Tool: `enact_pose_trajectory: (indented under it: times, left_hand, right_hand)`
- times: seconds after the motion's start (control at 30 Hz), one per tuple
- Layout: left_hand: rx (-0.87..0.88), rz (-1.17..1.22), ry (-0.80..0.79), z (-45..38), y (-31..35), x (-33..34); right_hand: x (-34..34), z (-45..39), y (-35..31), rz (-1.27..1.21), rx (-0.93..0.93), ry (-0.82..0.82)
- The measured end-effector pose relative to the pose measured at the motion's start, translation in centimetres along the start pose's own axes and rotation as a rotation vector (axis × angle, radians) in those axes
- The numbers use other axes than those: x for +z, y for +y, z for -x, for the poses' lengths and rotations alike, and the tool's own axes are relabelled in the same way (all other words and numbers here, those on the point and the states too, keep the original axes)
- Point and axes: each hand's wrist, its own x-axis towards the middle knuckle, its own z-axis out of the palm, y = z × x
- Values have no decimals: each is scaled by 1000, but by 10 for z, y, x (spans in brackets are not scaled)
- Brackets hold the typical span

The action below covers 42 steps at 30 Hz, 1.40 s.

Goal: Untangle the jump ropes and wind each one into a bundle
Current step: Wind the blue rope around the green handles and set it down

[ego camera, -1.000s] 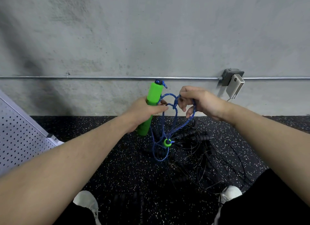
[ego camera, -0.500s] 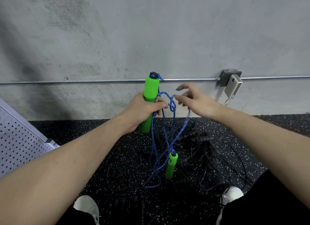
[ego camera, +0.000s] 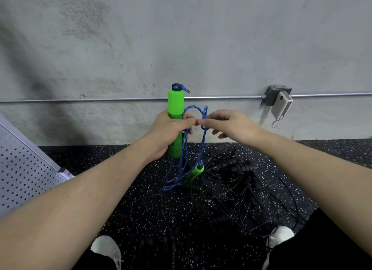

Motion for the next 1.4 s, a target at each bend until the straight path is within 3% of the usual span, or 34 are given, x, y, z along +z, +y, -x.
enact_pose_trajectory:
  times: [0.13,0.33,0.53,0.93,1.17,1.3,1.4]
  left_hand:
    - [-10,31,33,1,1,0]
    - [-34,175,109,0,2,3]
    - [-72,313,102,0,6,-1]
    - [-53,-43,246,-1,-4,5]
    - [118,-380,70,2,-7,21]
    - [145,-199,199,0,1,21]
    - [181,11,392,-4,7,16]
  right_hand:
    - [7,-2,-3,-115,-15,17]
    - [0,-5,0,-343,196,-106]
    - [-8,-11,1,-583,269,4]
    - [-7,-10,7,-357,227,29]
    - [2,-14,8,-231,177,1]
    - [-1,-12,11,-252,181,-80]
    - [-5,-7,18,-29,200,-214]
